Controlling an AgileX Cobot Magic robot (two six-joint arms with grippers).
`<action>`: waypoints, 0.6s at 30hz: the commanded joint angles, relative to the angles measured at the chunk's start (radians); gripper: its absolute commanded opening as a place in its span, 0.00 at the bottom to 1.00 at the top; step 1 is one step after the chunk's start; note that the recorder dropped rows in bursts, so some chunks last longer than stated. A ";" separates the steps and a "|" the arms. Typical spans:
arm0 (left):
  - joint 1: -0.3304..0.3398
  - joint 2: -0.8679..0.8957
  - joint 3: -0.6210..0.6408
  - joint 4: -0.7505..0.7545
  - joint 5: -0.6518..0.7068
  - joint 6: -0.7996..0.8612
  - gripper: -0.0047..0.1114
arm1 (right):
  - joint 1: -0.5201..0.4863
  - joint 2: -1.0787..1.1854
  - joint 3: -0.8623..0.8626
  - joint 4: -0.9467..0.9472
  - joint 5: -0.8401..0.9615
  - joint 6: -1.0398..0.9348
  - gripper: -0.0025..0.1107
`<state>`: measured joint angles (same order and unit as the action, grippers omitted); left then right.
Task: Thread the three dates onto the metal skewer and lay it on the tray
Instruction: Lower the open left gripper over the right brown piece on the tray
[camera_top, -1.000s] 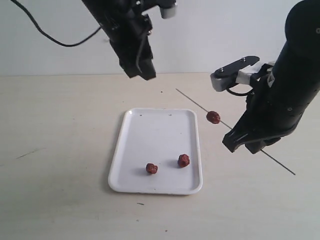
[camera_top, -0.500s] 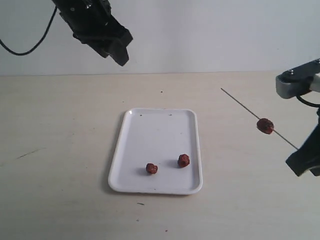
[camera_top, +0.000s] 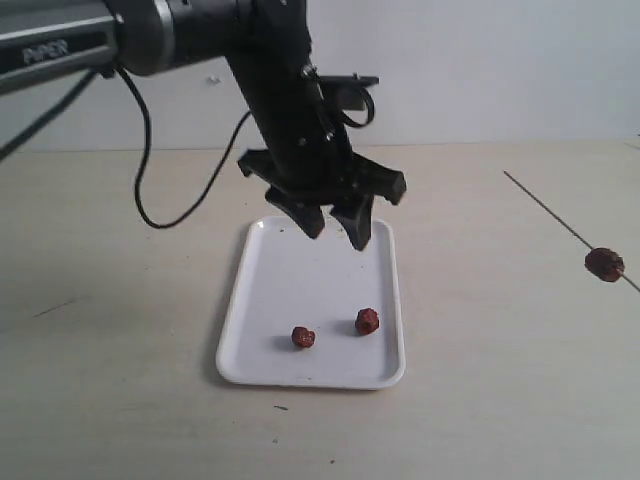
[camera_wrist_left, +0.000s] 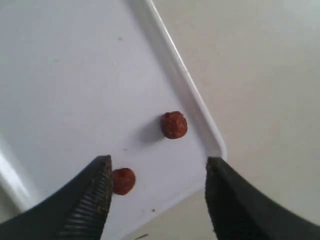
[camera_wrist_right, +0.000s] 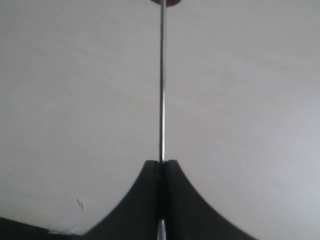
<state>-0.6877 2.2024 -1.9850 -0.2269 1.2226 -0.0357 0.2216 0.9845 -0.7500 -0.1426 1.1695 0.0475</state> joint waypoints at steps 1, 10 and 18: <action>-0.041 0.053 0.005 -0.020 -0.002 -0.077 0.52 | -0.008 -0.030 0.005 -0.018 0.011 0.013 0.02; -0.092 0.128 0.005 -0.018 -0.002 -0.115 0.58 | -0.008 -0.030 0.005 -0.011 0.015 0.013 0.02; -0.090 0.174 0.005 -0.009 -0.002 -0.187 0.60 | -0.008 -0.030 0.005 -0.011 0.017 0.007 0.02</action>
<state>-0.7779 2.3691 -1.9826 -0.2423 1.2226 -0.1968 0.2178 0.9633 -0.7500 -0.1524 1.1845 0.0616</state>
